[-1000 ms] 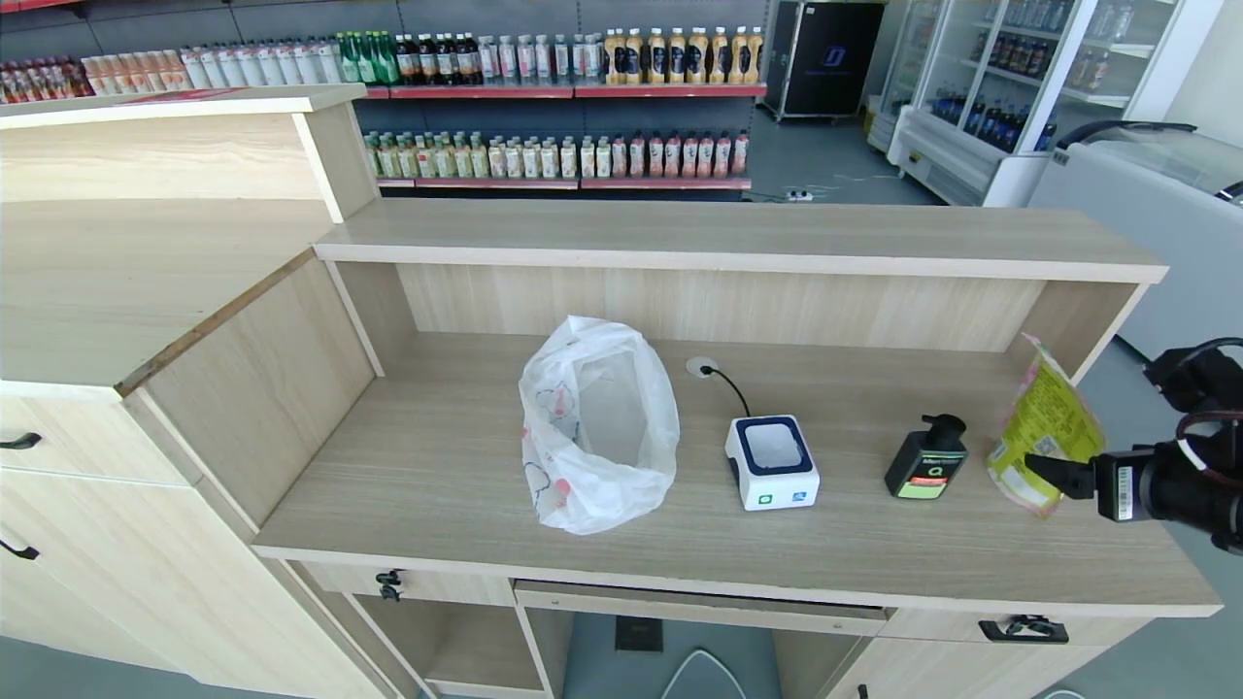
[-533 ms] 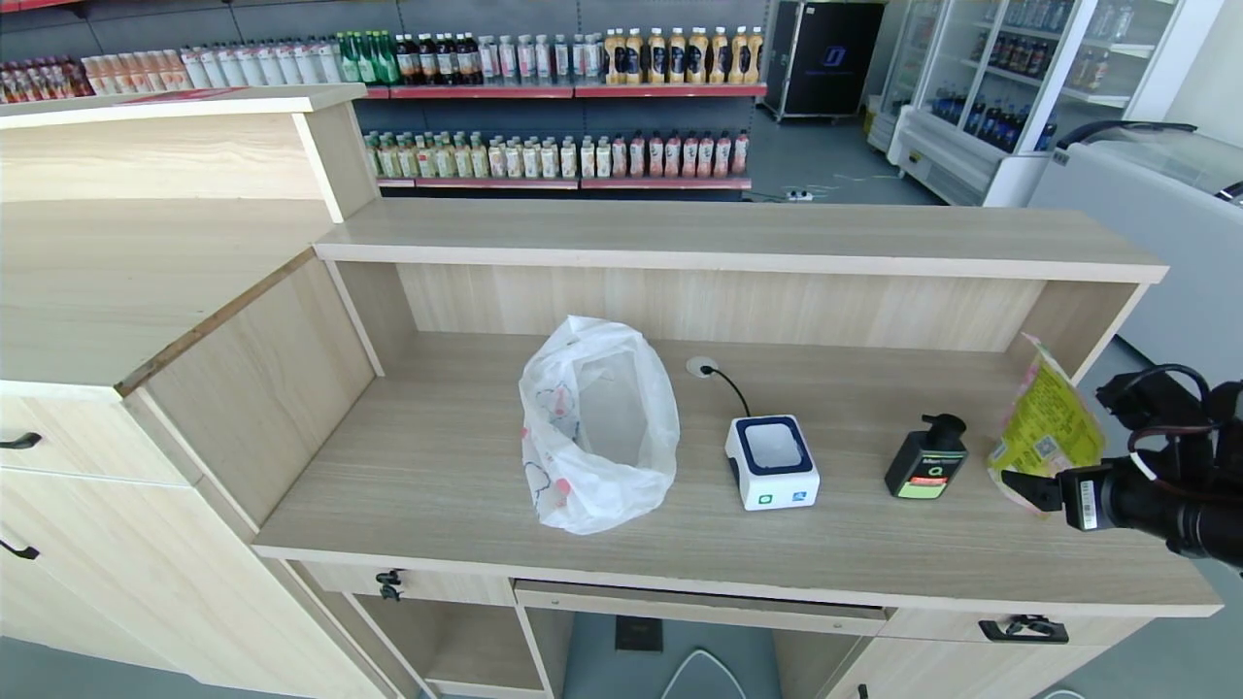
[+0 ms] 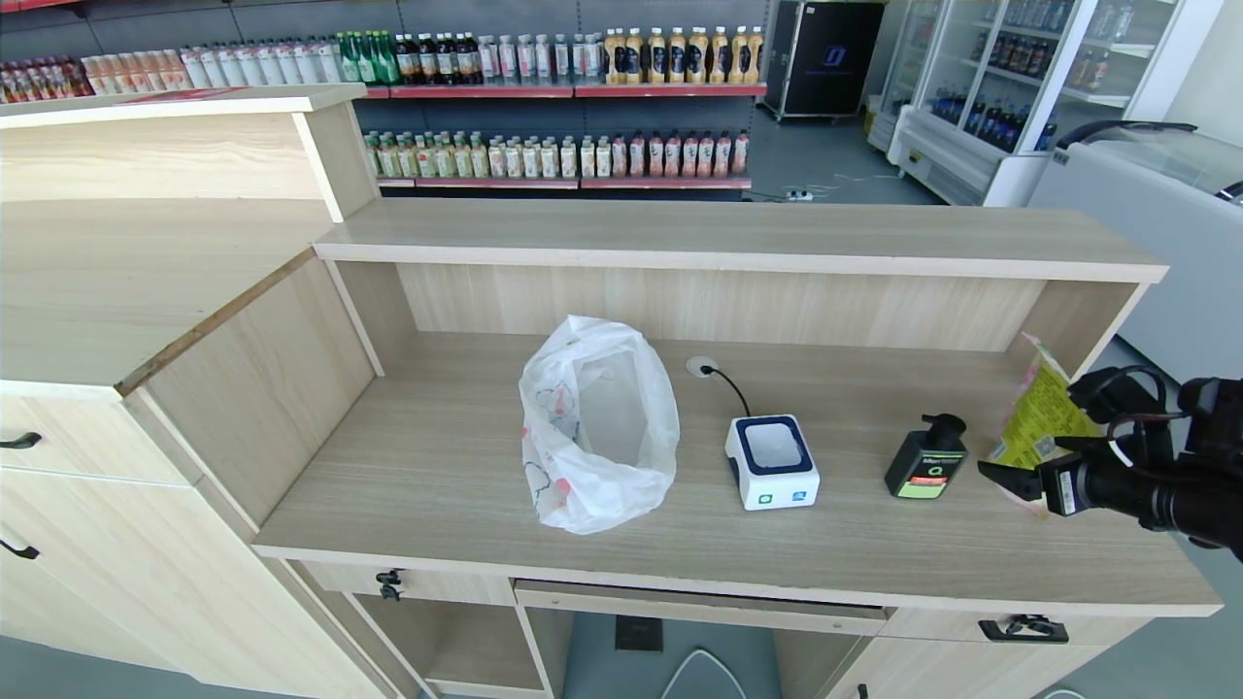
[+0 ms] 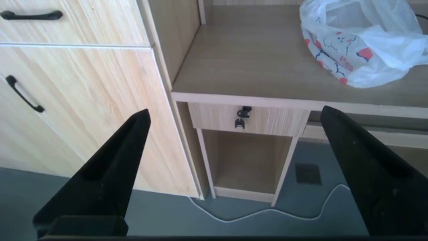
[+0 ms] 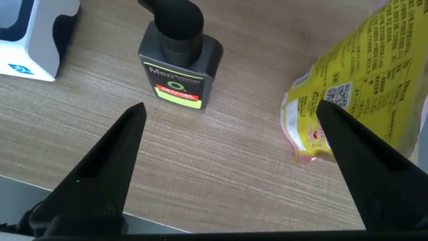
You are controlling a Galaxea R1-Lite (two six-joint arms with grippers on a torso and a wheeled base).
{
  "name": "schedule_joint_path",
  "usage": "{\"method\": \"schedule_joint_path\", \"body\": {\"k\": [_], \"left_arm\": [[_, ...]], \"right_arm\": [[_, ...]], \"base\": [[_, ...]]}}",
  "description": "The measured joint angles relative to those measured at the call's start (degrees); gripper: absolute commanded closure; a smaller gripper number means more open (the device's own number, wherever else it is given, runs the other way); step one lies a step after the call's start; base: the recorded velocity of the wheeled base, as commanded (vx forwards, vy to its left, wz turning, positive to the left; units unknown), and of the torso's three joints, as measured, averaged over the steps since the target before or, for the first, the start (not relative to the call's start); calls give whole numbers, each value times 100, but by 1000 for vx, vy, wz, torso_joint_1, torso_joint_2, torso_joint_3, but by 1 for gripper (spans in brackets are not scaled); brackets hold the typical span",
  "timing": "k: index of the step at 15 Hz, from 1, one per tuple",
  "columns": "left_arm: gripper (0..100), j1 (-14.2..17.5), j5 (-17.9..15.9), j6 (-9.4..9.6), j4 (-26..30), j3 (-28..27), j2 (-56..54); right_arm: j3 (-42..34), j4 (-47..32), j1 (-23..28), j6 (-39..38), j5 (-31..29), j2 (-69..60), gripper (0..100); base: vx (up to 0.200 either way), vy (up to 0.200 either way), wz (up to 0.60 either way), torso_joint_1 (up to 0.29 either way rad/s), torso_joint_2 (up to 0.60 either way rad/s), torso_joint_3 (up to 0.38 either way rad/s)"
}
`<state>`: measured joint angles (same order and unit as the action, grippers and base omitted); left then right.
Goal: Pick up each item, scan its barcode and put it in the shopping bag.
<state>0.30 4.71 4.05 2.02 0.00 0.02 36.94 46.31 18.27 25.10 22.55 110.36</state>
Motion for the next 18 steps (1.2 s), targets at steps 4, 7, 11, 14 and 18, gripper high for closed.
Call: {"method": "schedule_joint_path", "body": {"k": [4,7,11,14,18], "left_arm": [[0,5,2,0,-2,0,0],[0,2,2,0,-2,0,0],[0,0,2,0,-2,0,0],[0,0,2,0,-2,0,0],[0,0,2,0,-2,0,0]], "right_arm": [[324,-2,33,301,422,413,0],[471,-6,7,497,706,695,0],[770,-2,-48,618,1185,1080,0],[1033,-2,-111,651,1634,1320,0],[1356,2,-196,783,2075,1648,0]], "base": [[0,0,0,0,0,0],[0,0,0,0,0,0],[0,0,0,0,0,0],[0,0,0,0,0,0],[0,0,0,0,0,0]]}}
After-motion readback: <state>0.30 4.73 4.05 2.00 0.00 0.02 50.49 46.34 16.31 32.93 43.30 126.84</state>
